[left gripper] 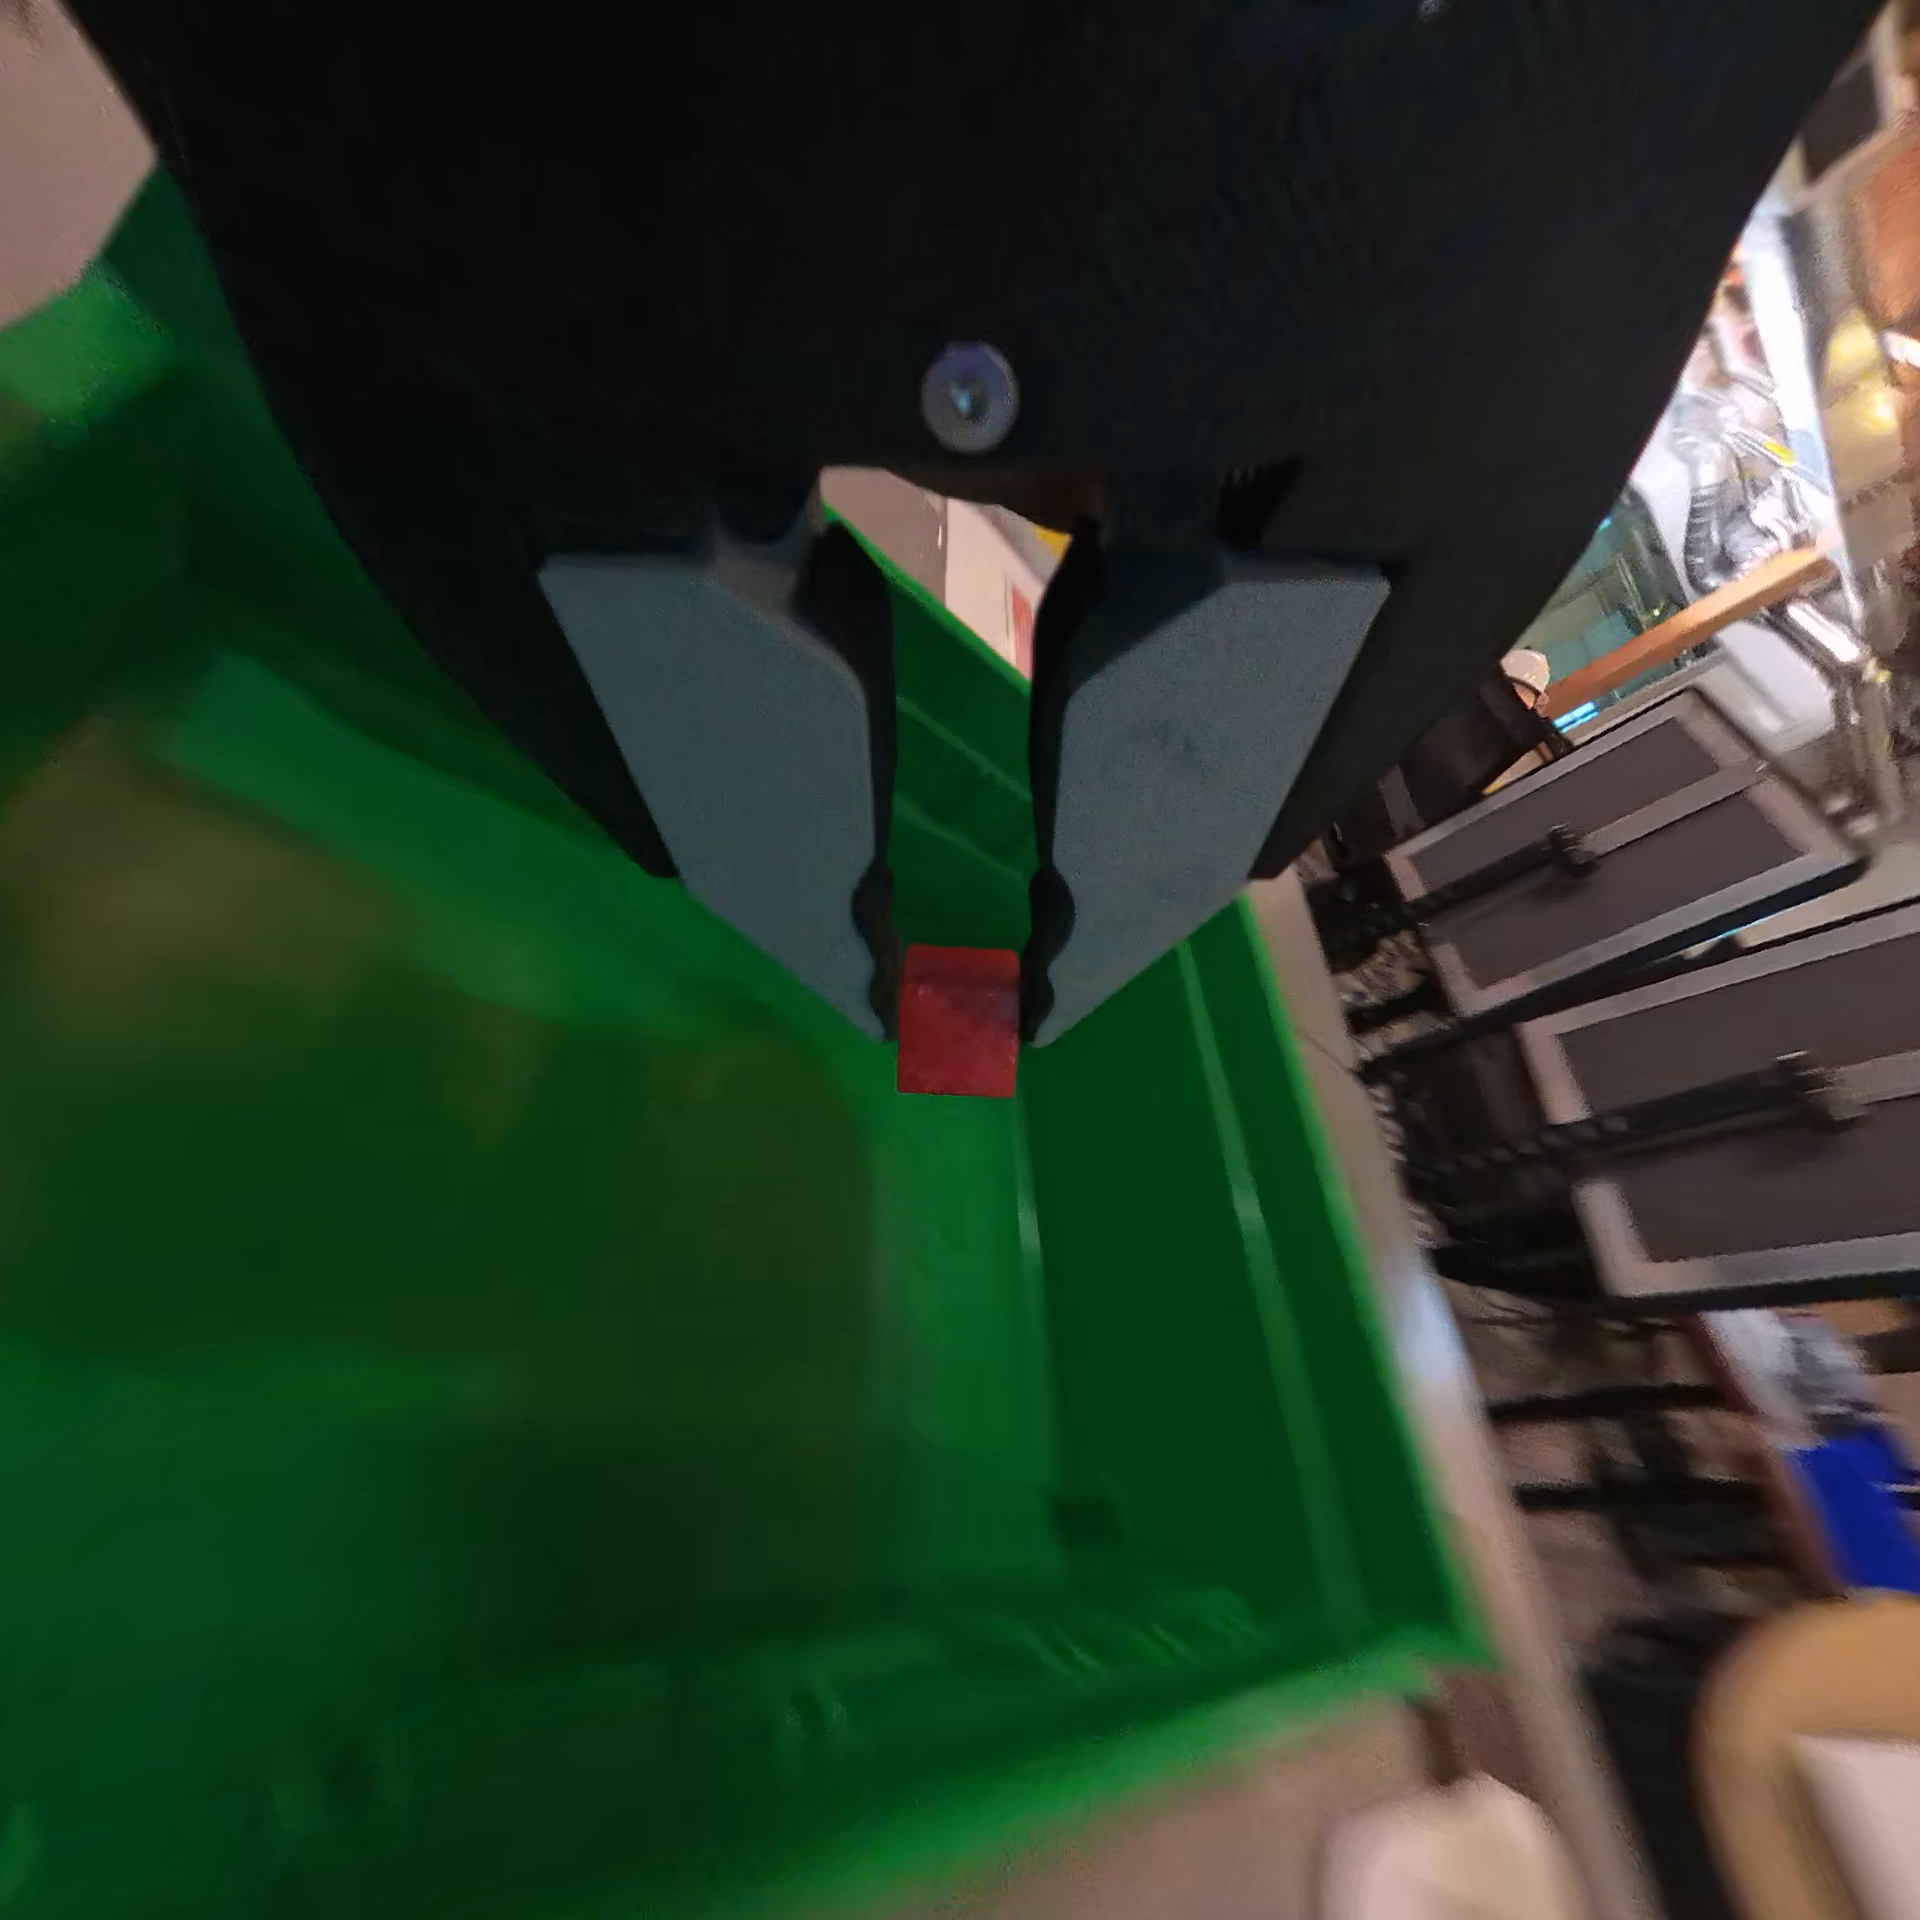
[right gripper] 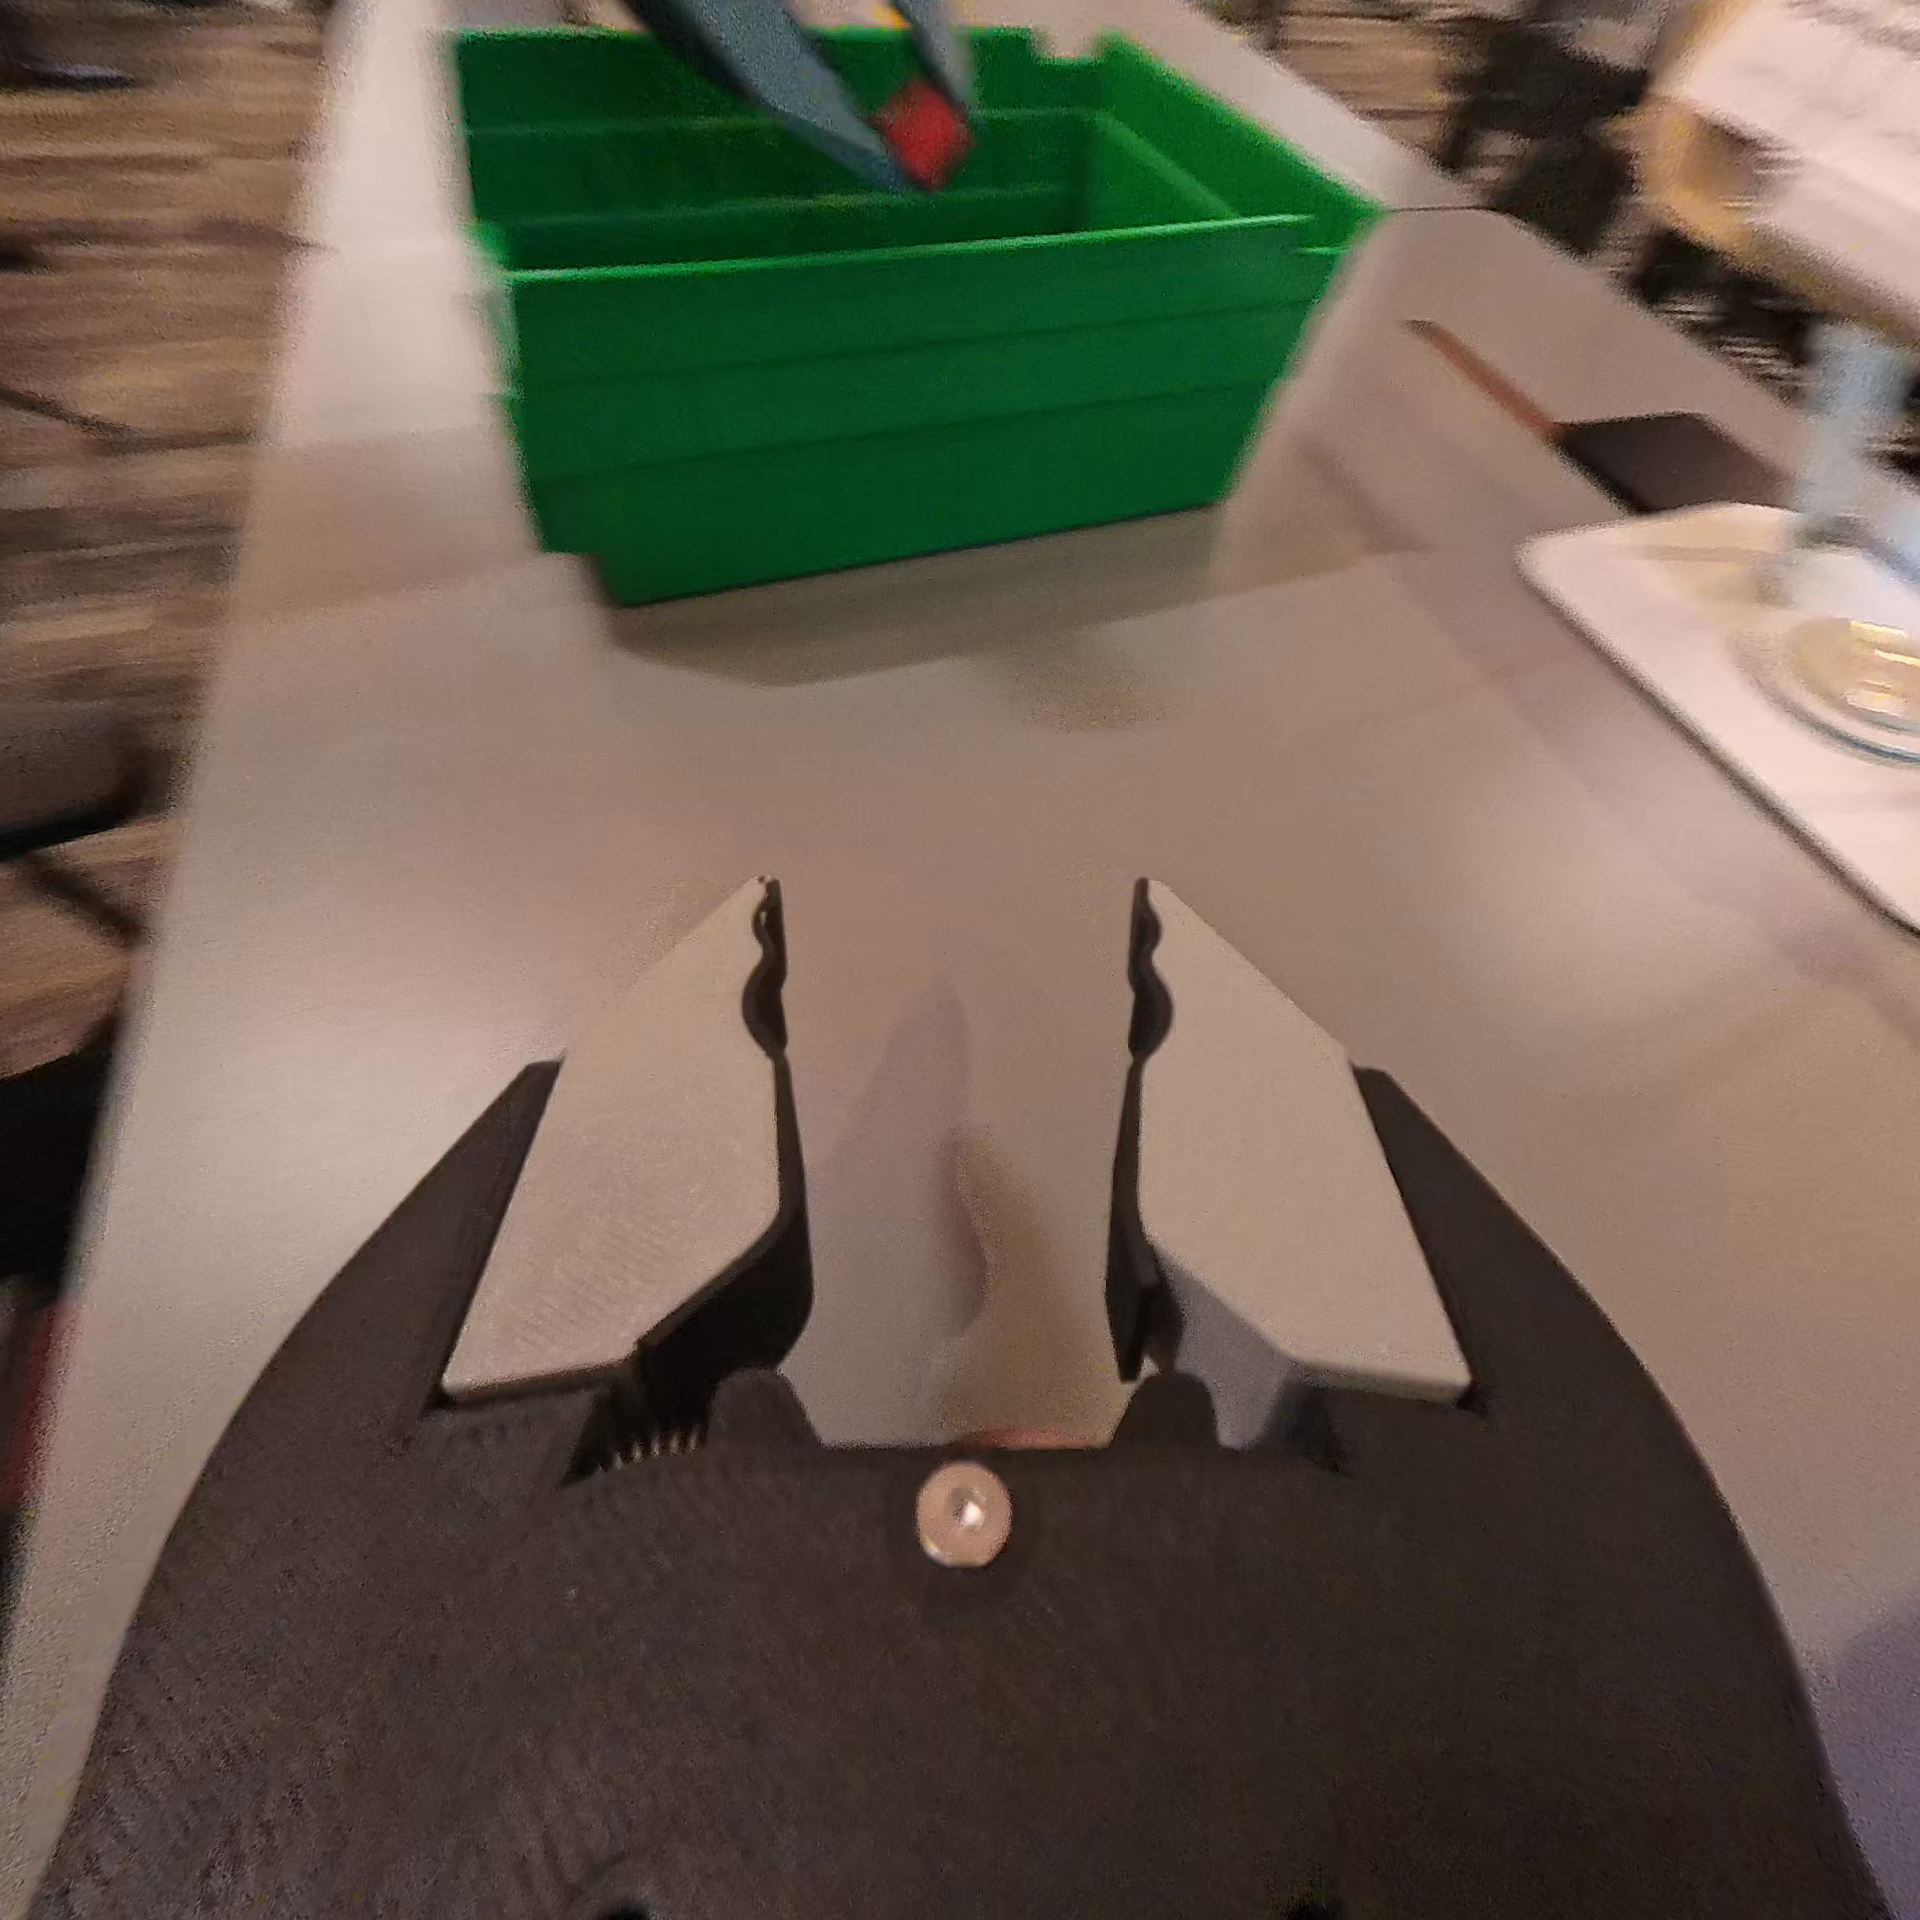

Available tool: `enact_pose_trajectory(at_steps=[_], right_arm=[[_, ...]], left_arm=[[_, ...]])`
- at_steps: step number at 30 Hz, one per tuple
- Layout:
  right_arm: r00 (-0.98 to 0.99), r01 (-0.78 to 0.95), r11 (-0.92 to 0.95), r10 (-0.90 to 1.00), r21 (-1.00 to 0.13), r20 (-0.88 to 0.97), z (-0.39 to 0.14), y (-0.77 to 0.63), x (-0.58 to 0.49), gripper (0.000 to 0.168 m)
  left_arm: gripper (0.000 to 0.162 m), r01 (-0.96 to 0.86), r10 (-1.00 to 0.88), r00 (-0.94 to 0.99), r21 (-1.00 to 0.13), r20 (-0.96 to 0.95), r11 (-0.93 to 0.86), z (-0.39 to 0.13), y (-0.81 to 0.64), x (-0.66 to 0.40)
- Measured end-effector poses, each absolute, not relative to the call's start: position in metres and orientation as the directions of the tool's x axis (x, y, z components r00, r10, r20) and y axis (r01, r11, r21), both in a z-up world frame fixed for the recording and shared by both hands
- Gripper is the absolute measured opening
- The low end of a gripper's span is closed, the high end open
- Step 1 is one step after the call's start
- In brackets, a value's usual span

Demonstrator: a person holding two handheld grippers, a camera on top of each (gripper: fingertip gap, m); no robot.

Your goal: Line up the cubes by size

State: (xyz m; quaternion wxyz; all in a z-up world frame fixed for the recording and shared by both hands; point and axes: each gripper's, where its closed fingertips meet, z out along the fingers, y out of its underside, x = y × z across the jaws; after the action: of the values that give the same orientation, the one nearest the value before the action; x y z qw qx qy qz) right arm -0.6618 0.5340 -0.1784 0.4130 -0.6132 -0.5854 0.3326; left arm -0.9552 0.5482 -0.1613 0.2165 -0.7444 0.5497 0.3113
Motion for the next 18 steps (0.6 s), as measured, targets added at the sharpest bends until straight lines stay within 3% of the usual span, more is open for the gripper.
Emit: enact_pose_trajectory(at_steps=[4,6,9,13,18], right_arm=[[0.454,0.495,-0.006,0.854,-0.869,0.253,-0.176,0.599,-0.64,0.069],[0.553,0.489,-0.02,0.78,-0.872,0.293,-0.172,0.618,-0.63,0.073],[0.63,0.481,-0.04,0.711,-0.876,0.313,-0.169,0.634,-0.621,0.082],[0.644,0.483,-0.052,0.698,-0.874,0.314,-0.172,0.64,-0.617,0.083],[0.609,0.421,-0.077,0.762,-0.904,0.219,-0.17,0.635,-0.62,0.083]], left_arm=[[0.02,-0.893,-0.4,0.422,-0.295,-0.814,-0.341,-0.114,0.559,-0.915],[0.019,-0.805,-0.296,0.557,-0.417,-0.776,-0.421,-0.107,0.556,-0.904],[0.02,-0.692,-0.266,0.719,-0.629,-0.642,-0.354,-0.097,0.55,-0.85],[0.02,-0.641,-0.317,0.758,-0.74,-0.57,-0.201,-0.077,0.541,-0.78],[0.019,-0.641,-0.418,0.706,-0.767,-0.571,-0.035,-0.074,0.534,-0.72]])
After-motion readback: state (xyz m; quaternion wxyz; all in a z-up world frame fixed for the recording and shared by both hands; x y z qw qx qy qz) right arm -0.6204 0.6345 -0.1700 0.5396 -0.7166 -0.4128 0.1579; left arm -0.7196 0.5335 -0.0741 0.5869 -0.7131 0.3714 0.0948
